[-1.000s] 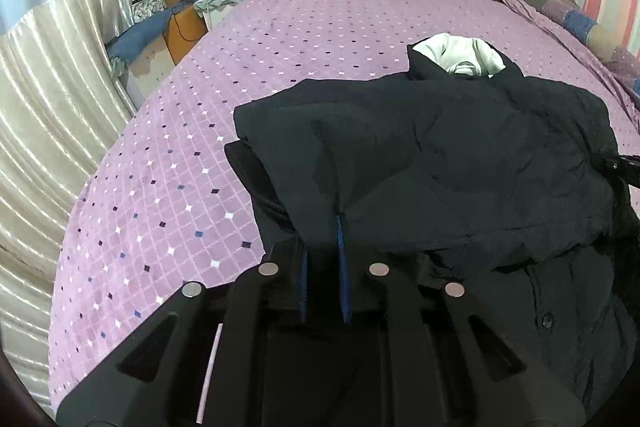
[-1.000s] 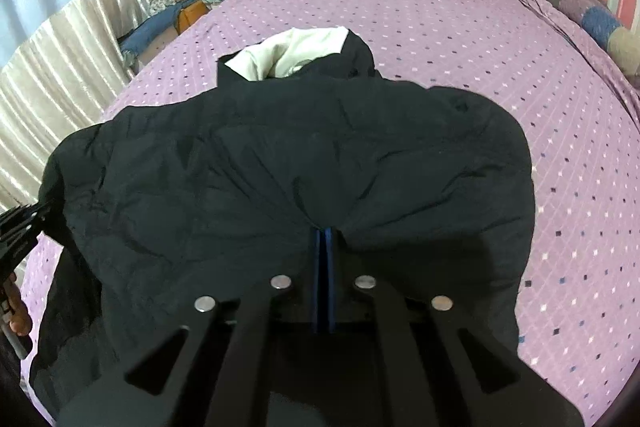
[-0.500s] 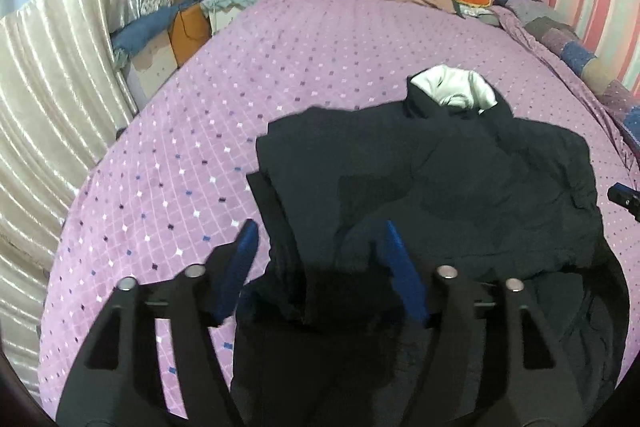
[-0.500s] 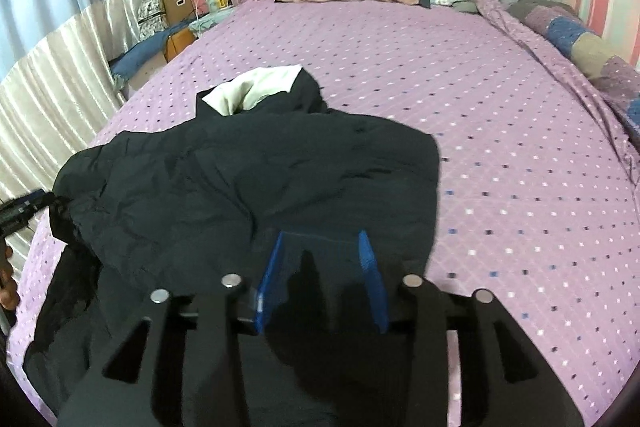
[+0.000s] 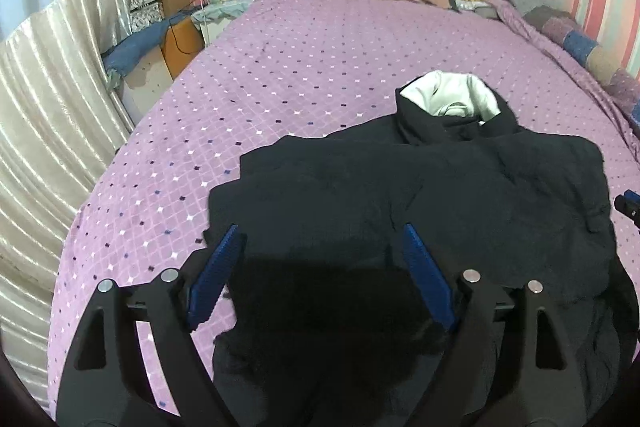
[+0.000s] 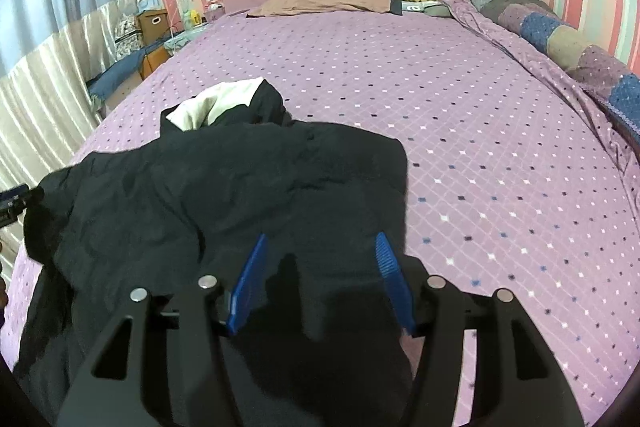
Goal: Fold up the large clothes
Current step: 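Fold the grasped jacket side inward with the left gripper and release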
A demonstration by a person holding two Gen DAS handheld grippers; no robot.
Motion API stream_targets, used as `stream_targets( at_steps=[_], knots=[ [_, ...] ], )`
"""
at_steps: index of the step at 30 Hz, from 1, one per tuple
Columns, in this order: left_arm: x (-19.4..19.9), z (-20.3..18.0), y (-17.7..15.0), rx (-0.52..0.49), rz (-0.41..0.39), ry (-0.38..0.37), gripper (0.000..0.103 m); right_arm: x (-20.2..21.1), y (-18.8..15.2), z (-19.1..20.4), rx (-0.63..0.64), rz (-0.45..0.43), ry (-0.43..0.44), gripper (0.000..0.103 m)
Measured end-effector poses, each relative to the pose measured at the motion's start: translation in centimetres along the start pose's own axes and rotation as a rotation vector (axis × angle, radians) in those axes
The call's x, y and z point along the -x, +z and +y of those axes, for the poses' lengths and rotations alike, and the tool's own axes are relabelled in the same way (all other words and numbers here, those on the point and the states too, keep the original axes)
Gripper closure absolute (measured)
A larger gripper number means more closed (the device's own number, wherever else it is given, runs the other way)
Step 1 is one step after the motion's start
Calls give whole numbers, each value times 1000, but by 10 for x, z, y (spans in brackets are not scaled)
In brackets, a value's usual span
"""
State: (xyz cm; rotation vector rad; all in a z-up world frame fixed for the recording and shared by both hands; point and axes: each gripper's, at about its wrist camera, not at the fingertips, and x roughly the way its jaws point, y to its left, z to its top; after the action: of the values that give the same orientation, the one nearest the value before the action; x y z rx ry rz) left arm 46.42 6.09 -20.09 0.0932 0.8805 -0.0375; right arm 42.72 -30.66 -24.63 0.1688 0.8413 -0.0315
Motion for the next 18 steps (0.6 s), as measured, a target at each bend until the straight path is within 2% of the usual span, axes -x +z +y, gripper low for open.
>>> stream_targets(
  at_steps=[2,4,8,13,18],
  knots=[
    [-14,-2,6,-3,17,-5,29,-13,10,1,-34,-10,3,46],
    [-29,-2,12,1,35,-4,31,-24,16,2,-63,-11,15,46],
    [-54,2,26,23,55,-5,52,-46,30,12,-63,-3,-13,46],
    [-86,10,24,11,84,46,54,-77,30,16,-39,41,-33,45],
    [-103,16,12,5,86,39,55,-97,22,21,-4,65,-51,43]
  ],
)
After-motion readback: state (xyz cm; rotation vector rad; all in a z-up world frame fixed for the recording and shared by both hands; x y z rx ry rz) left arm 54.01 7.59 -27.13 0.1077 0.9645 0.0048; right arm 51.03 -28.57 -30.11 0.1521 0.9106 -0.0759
